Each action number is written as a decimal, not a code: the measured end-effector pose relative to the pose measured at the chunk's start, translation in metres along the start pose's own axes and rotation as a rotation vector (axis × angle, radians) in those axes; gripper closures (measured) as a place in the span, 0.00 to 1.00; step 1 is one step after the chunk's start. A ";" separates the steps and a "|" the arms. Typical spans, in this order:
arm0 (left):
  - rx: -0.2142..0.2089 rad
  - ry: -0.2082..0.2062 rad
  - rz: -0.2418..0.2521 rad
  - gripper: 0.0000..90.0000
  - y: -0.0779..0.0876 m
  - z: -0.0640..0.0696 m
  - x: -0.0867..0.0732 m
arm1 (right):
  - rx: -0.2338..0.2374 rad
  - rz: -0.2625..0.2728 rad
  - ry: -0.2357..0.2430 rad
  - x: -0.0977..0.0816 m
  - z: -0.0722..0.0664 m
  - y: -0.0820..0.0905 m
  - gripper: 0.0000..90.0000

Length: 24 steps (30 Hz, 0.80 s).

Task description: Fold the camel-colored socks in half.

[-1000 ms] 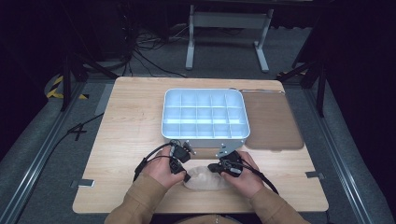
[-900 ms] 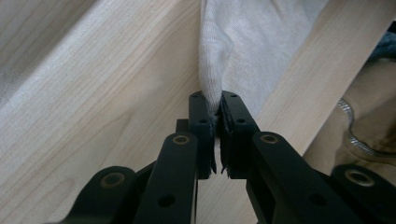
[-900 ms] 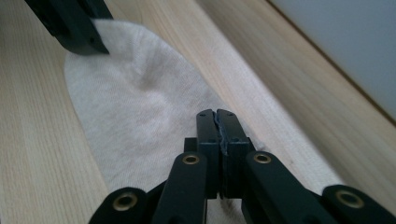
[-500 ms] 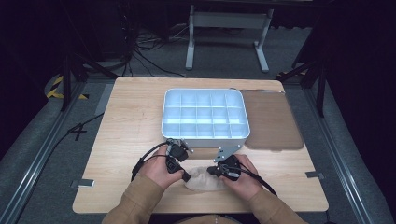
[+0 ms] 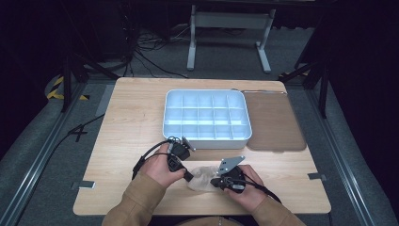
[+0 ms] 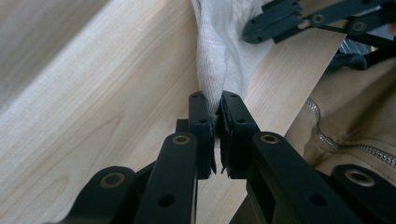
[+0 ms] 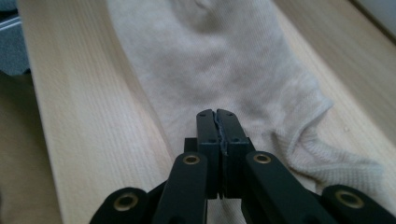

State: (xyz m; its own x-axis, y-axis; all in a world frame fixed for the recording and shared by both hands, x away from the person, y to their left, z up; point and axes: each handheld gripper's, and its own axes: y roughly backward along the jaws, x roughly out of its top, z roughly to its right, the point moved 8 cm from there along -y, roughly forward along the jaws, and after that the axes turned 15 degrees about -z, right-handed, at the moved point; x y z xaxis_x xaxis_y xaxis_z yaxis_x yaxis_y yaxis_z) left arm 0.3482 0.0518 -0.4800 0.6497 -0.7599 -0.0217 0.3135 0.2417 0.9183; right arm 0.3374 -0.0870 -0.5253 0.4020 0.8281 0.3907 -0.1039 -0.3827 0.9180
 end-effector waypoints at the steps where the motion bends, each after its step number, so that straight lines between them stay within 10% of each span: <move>1: 0.001 -0.003 -0.006 0.94 0.000 0.000 0.000 | 0.010 0.005 -0.009 0.000 0.000 0.000 1.00; 24: -0.024 -0.098 0.110 0.93 0.007 0.031 0.029 | 0.009 0.040 0.019 -0.002 0.002 0.001 1.00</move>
State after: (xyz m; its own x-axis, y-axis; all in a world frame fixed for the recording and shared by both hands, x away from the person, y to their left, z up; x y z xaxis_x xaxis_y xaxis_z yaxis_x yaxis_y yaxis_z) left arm 0.3480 0.0128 -0.4620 0.6106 -0.7830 0.1188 0.2611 0.3407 0.9032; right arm 0.3380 -0.0899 -0.5255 0.3806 0.8194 0.4287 -0.1111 -0.4197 0.9008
